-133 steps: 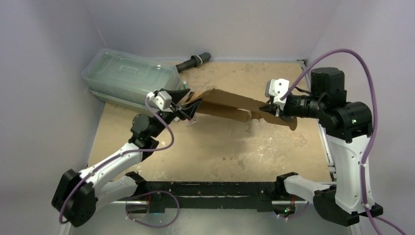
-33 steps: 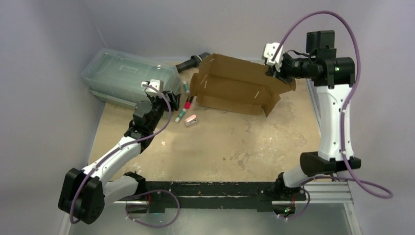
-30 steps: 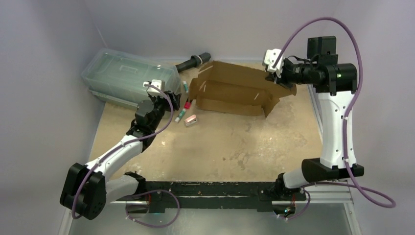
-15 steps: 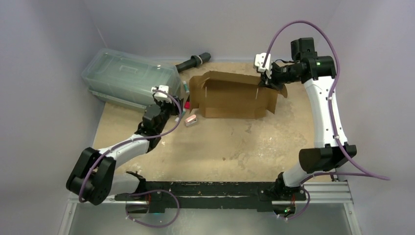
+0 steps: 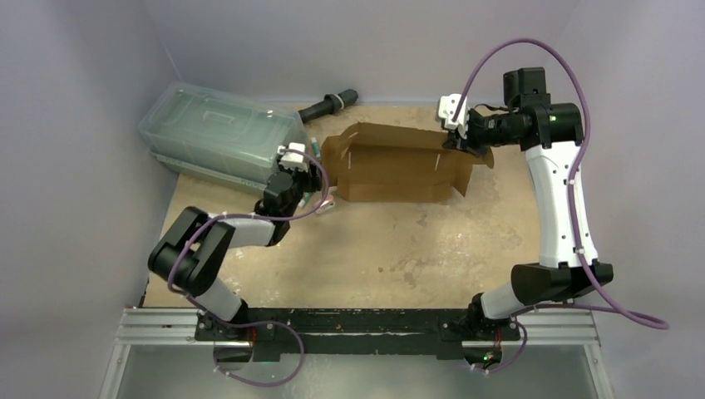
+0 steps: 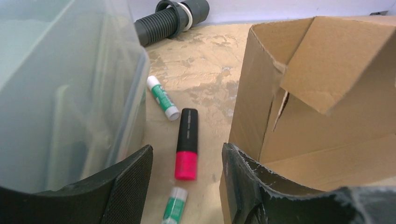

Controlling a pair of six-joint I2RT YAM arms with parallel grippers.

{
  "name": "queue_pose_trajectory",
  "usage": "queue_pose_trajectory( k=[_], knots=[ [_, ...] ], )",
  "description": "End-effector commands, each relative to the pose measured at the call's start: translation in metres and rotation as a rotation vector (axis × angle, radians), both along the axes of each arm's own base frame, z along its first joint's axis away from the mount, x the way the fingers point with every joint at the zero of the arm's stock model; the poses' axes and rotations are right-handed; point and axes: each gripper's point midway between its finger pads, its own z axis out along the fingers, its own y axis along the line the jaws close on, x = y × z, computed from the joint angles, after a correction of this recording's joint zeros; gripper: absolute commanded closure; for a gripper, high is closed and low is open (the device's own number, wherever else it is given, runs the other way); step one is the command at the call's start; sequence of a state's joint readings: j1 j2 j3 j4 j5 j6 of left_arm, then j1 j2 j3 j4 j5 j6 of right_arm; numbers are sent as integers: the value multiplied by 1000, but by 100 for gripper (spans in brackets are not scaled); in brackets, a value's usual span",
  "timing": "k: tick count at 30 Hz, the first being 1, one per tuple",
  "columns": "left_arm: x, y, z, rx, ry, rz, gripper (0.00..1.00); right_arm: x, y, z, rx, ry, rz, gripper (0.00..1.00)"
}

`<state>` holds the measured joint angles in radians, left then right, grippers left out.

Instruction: Fold the paper box

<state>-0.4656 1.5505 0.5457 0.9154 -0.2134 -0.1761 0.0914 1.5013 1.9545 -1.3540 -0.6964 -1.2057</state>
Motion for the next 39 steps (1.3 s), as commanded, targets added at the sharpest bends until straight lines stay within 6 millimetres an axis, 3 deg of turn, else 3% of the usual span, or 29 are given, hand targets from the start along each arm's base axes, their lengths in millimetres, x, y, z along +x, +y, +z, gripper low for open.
queue_pose_trajectory(
  k=[1,6,13,18,22,27,31,35,39],
  knots=[
    [28,-16,20,4,-89,8,44,-12,4,0,24,24,16,100],
    [41,-29,17,14,-129,-24,44,-12,3,-1,18,21,19,100],
    [30,-63,20,-65,-187,-216,40,-12,3,0,17,17,20,100],
    [1,-50,32,-172,-217,-209,37,-10,2,0,15,13,13,100],
    [-14,-46,23,-155,-167,-227,35,-9,1,1,17,10,10,100],
    [-9,-43,12,-106,-151,-219,35,-12,3,0,30,23,17,100],
    [-3,-32,24,-162,-187,-212,35,-13,2,0,28,24,13,100],
    [-23,-28,40,-221,-230,-295,34,-13,2,-1,28,27,10,100],
    [-49,-34,34,-243,-203,-349,27,-13,3,-1,32,29,13,100]
  ],
)
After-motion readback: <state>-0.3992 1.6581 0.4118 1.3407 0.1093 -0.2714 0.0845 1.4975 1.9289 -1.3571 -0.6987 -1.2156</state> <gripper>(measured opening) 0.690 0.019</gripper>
